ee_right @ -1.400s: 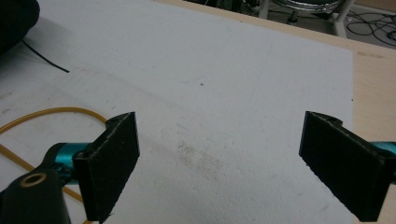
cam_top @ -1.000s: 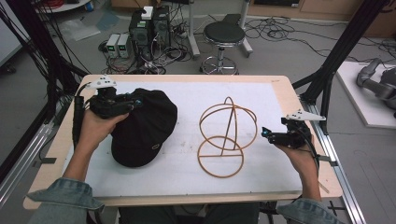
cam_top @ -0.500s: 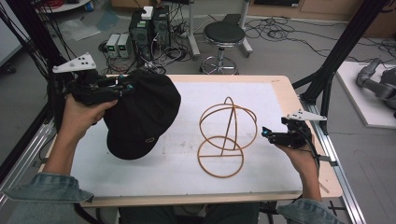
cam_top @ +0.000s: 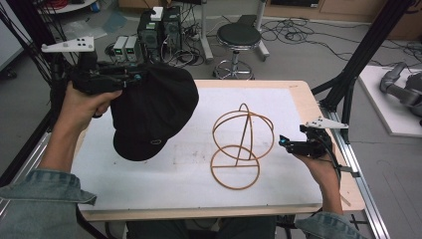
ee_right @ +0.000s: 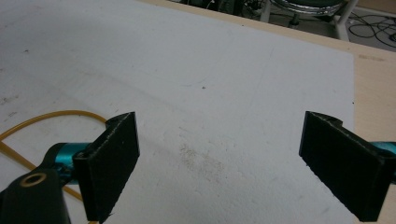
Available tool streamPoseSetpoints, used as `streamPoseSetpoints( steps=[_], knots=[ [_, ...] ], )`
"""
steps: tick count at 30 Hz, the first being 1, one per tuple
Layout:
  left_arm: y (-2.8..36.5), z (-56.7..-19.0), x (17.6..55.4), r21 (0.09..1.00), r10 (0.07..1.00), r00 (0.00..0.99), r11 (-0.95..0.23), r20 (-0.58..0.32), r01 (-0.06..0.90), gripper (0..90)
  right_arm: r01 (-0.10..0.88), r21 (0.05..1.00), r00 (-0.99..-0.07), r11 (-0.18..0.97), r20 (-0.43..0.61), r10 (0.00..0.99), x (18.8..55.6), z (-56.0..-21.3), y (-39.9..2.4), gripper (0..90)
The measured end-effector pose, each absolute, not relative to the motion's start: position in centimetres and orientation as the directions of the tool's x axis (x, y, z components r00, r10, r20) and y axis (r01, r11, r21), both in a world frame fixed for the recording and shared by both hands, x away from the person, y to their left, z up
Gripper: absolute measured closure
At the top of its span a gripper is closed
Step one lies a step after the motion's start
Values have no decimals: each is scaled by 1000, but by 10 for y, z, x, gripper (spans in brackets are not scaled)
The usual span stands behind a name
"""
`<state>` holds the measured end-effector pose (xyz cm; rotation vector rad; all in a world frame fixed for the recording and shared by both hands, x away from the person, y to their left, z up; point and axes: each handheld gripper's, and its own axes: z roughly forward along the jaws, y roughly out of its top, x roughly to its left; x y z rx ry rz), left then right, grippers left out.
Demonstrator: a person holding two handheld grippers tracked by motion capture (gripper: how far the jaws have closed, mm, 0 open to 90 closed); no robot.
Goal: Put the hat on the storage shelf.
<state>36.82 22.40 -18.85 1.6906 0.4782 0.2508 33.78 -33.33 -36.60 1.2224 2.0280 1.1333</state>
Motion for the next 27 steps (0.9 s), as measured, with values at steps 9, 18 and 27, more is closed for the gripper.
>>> streamPoseSetpoints(
  steps=[9,18,27],
  knots=[
    [206,-175,374,981,344,934,-121,-98,148,673,461,852,-466,247,-5,885,338,-366,-333,122],
    [174,-163,381,982,263,959,-127,-100,138,671,457,856,-466,244,-4,885,338,-366,-334,122],
    [138,-156,384,982,194,977,-149,-89,119,669,459,855,-467,243,-1,884,338,-366,-334,122]
  ],
)
